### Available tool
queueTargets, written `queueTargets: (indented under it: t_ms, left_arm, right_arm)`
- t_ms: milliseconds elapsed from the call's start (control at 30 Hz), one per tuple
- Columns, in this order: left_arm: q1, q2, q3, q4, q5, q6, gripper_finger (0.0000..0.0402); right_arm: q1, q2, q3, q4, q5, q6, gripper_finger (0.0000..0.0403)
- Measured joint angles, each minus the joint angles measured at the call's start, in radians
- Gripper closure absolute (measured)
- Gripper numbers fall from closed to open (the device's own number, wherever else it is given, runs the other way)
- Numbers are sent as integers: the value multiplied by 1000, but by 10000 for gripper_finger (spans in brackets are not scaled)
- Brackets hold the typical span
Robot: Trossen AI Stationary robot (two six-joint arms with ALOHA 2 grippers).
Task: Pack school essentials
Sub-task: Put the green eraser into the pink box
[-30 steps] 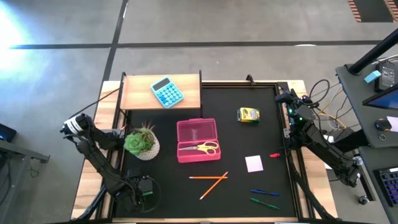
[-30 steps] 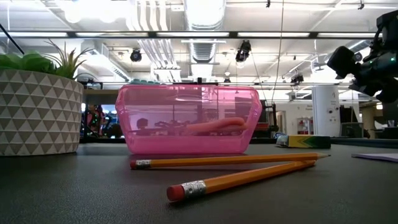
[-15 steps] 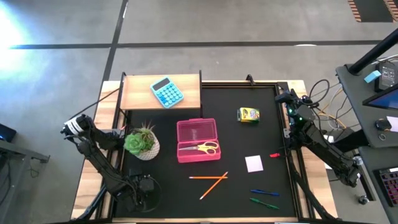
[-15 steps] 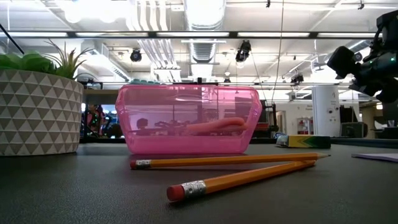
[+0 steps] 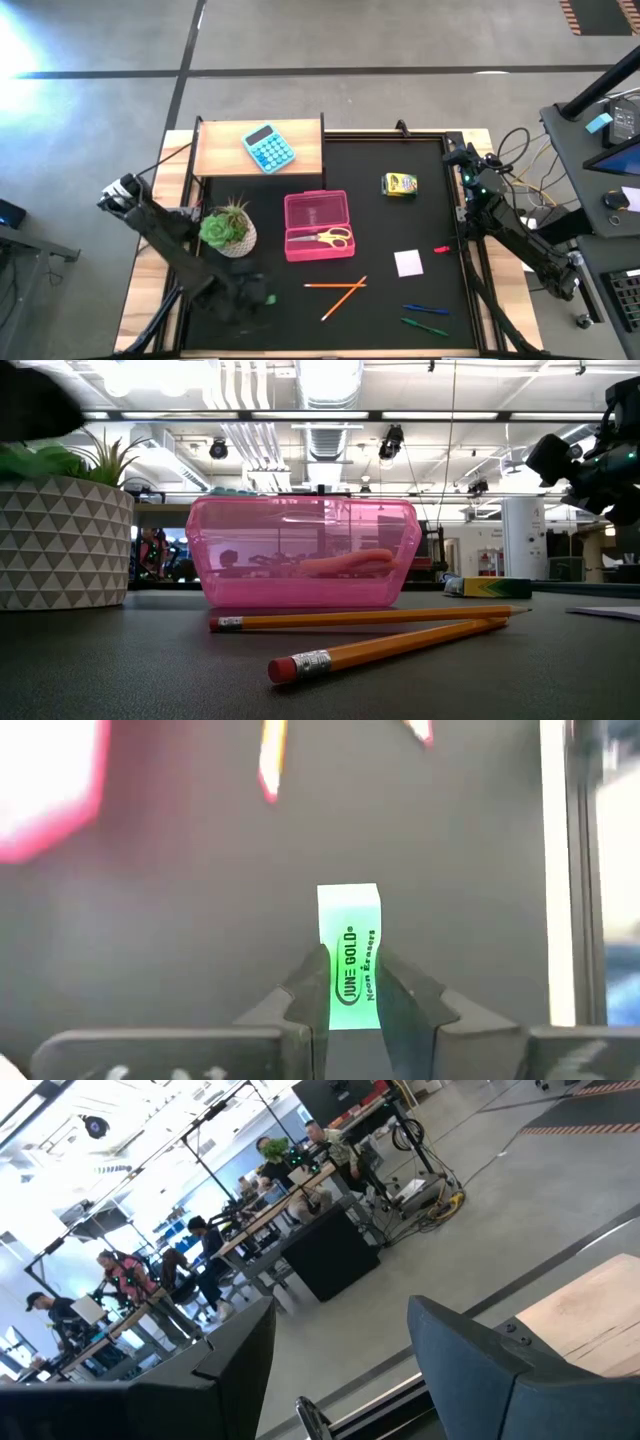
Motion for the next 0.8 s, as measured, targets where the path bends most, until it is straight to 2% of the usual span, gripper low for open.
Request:
queueTargets:
  t_ms: [267, 467, 667, 800]
  left_arm:
    - [297, -10, 160, 4, -24, 360, 352]
    - [506, -11, 233, 28, -24, 551, 352]
    - [636, 15, 177, 52, 143, 579, 352]
    - [667, 49, 124, 71, 177, 578, 352]
  right_arm:
    - [0, 0, 0, 0, 0, 0, 184]
    - [0, 0, 0, 0, 0, 0, 184]
    - [0, 0, 0, 0, 0, 0, 184]
    - [0, 0, 0, 0, 0, 0, 184]
